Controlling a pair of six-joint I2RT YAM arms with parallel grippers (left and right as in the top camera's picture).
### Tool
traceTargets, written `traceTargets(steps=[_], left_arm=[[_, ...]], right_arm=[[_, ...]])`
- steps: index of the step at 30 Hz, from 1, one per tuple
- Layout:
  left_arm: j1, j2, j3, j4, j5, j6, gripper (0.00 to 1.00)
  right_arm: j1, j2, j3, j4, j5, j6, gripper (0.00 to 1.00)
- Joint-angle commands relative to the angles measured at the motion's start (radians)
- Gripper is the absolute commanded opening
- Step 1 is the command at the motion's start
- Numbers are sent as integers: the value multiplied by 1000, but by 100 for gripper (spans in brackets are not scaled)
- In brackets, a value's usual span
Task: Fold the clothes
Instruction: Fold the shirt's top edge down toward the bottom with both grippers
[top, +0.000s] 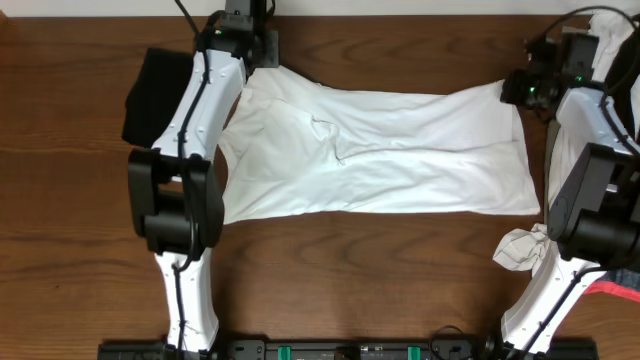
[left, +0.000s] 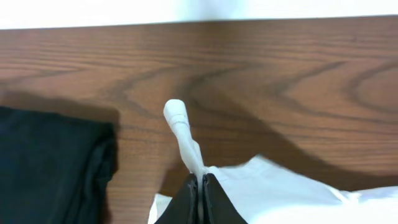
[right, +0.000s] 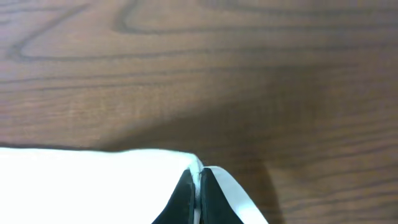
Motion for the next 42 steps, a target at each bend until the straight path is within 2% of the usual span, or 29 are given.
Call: traceTargets(steps=[1, 10, 17, 25, 34, 42], left_arm=[[4, -82, -2, -28, -1, -2, 6], [12, -97, -2, -183, -1, -2, 6], [12, -143, -2, -311, -1, -21, 6], [16, -165, -2, -524, -1, -56, 6], [47, -165, -2, -716, -1, -150, 6], [55, -164, -4, -833, -1, -245, 6]], right_arm=[[0, -29, 62, -67, -12, -53, 1], [-27, -89, 90, -231, -9, -80, 1], [-58, -173, 90, -367, -2, -178, 1], [-66, -191, 90, -519, 6, -231, 1], [-69, -192, 90, -697, 55, -230, 1], [-77, -192, 90, -819, 155, -125, 1]])
